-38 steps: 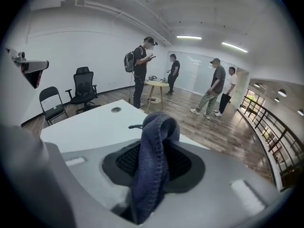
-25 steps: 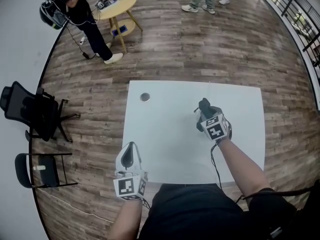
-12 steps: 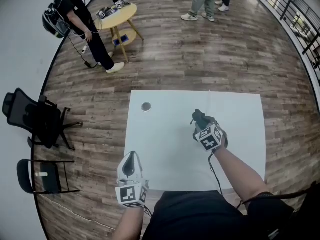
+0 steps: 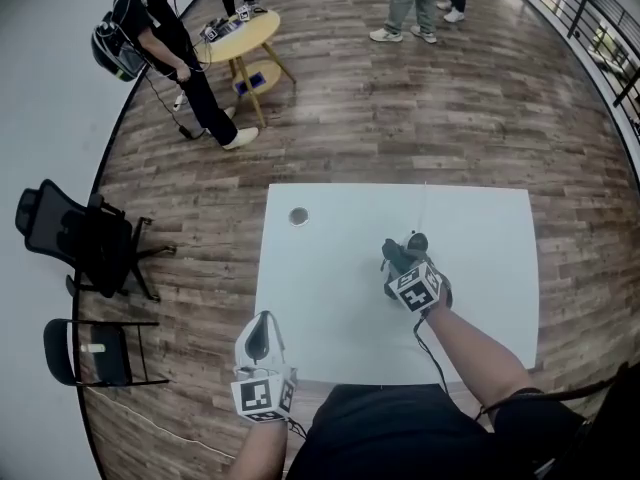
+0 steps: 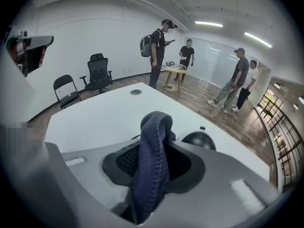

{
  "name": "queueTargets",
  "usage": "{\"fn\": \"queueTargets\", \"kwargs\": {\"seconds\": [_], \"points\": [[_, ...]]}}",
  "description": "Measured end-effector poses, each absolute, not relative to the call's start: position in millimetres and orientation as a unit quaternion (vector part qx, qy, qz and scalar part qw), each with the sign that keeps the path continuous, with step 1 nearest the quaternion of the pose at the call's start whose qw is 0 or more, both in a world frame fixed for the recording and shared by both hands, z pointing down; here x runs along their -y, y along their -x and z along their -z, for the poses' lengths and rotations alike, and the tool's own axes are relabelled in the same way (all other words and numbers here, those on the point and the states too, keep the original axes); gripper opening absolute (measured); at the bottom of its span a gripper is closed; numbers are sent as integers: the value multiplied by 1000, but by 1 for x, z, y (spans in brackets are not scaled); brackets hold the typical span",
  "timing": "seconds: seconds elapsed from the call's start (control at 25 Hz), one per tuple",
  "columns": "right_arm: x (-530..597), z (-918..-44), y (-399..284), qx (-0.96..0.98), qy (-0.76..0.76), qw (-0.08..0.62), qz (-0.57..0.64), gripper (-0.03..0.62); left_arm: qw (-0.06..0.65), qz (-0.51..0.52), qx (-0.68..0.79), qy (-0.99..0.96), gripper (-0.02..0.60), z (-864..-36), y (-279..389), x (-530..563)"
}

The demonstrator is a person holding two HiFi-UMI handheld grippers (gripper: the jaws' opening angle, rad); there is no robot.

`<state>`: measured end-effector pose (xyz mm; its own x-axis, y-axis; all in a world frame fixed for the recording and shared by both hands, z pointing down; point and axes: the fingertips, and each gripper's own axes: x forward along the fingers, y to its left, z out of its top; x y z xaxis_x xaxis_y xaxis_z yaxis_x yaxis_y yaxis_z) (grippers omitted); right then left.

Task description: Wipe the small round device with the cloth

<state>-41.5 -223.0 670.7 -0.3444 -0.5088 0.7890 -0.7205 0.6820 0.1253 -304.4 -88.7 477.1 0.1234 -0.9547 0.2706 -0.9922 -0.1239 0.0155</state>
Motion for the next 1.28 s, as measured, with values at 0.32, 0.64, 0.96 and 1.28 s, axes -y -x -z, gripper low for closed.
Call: {"fn": "queueTargets", "kwargs": {"seconds": [0.32,0.64,0.96,1.28], "points": [[205,-668,37,825,-374,401,-137,113,82,-109,654,-744,5,-468,304,89],[256,-609,9,824,-429,361,-77,114,71,-117,639,-757,5,-457,287,101],[269,-637,17,824,-431,345,-128,114,67,-118,634,-761,5,-461,298,111],[267,-625,28,825,-428,343,-139,114,75,-111,640,-756,5,-454,301,101]]}}
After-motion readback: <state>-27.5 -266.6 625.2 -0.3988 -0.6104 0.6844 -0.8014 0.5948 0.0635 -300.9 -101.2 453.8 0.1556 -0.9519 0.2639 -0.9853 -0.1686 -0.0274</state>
